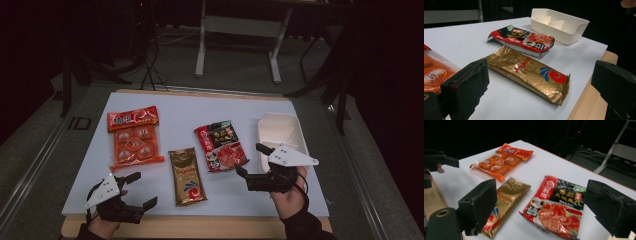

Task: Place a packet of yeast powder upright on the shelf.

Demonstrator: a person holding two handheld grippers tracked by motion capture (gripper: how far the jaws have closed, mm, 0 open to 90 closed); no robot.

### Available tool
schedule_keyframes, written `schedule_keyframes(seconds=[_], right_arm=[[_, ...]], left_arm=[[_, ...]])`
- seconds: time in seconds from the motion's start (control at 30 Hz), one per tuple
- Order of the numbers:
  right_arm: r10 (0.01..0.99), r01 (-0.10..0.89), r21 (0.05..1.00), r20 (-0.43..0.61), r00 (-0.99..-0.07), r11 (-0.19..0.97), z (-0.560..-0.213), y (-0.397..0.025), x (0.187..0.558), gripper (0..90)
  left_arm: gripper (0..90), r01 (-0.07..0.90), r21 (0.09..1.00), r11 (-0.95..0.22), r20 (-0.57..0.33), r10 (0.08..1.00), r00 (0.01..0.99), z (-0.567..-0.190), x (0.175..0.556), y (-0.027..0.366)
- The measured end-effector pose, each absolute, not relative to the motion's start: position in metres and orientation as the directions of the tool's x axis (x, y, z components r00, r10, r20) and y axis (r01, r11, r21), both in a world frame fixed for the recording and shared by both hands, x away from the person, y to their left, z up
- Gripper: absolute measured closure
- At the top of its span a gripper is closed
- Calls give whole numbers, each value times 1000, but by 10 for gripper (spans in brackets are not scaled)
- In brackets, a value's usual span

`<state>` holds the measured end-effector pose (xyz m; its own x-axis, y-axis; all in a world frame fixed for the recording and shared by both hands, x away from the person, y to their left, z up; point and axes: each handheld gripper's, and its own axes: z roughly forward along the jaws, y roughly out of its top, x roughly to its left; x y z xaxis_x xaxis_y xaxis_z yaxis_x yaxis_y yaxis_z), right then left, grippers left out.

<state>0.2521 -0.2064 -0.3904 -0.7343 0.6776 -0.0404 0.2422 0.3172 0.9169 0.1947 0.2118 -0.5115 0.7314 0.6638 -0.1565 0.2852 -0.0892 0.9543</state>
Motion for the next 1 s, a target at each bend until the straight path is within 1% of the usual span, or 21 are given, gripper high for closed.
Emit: schedule_keyframes(seconds=[0.27,0.4,0.53,0.7,0.83,0.87,1.0], right_arm=[[633,247,917,-7,-774,313,-389,-184,271,101],[622,233,915,-24,-782,329,-388,-172,278,93],[609,246,902,-24,-793,355,-390,-160,290,94],[606,249,900,-21,-795,357,-391,-152,297,94],[600,256,893,-19,-799,370,-394,-141,302,99],[597,262,890,-15,-802,374,-397,-136,304,119],[589,270,884,-7,-808,381,-400,-128,308,131]], left_arm=[[17,285,954,-92,-156,659,736,-512,196,212],[17,287,953,-97,-155,659,736,-512,196,212],[17,290,951,-106,-153,655,740,-513,197,211],[17,287,952,-105,-152,652,743,-514,197,210],[17,289,951,-111,-152,648,747,-514,197,210],[17,289,951,-113,-150,647,747,-514,197,210],[17,288,951,-113,-151,645,749,-513,197,210]])
